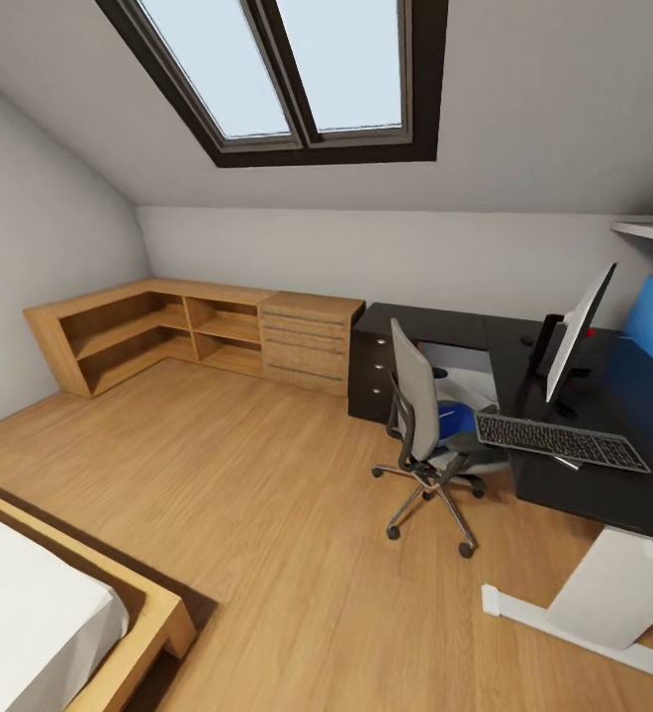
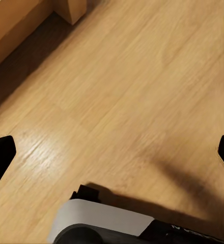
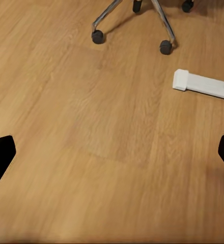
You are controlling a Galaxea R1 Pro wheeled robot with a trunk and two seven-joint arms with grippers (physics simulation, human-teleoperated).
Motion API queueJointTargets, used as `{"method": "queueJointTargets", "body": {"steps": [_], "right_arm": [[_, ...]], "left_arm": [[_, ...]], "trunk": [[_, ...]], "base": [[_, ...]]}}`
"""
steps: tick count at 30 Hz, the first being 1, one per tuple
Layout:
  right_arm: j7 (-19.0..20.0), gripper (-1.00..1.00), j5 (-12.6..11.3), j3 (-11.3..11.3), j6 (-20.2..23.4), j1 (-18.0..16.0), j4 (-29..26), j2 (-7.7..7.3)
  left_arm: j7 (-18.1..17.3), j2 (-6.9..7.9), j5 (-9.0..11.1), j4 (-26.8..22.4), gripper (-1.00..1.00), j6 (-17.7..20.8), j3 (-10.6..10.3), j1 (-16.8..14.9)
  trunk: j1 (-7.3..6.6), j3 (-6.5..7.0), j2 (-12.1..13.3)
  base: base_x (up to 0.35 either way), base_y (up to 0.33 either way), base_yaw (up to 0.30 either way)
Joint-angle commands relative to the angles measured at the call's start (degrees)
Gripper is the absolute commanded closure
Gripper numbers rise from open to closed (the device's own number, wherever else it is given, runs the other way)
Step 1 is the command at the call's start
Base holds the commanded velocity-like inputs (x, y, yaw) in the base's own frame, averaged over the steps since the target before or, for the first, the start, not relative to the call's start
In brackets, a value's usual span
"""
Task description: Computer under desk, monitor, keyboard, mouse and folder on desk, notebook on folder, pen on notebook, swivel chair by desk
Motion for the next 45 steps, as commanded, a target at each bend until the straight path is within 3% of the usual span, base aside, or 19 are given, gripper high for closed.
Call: {"method": "queueJointTargets", "body": {"steps": [1, 9, 26, 40, 45], "right_arm": [[0.05, -1.00, -0.65, -0.26, -0.12, -0.05, -0.20, 0.00], [-0.06, -1.00, -1.27, -1.09, -0.10, -0.08, 2.40, -0.40], [-0.16, -1.00, -1.35, -1.22, -0.34, -0.10, 2.76, -0.34], [-0.15, -1.00, -1.34, -1.22, -0.37, -0.13, 2.79, -0.34], [-0.15, -1.00, -1.48, -1.26, -0.37, -0.13, 2.92, -0.36]], "left_arm": [[-0.05, -0.37, -0.01, -0.06, -1.00, -0.03, 0.16, 0.01], [0.20, -2.81, -0.24, -0.05, -1.00, -0.08, 0.14, 0.01], [-0.02, -2.54, -0.31, -0.05, -1.00, -0.10, 0.14, 0.03], [0.01, -2.49, -0.34, 0.01, -1.00, 0.16, 0.14, 0.01], [-0.03, -1.75, -0.18, 0.12, -1.00, 0.47, 0.21, 0.02]], "trunk": [[0.00, -0.05, -0.04], [1.76, -1.49, -3.25], [2.20, -1.67, -4.05], [2.20, -1.07, -4.05], [2.20, -0.86, -4.05]], "base": [[0.000, 0.000, 0.000], [0.000, 0.000, 0.000], [0.022, 0.000, -0.043], [0.301, 0.027, -0.232], [0.332, 0.063, -0.266]]}}
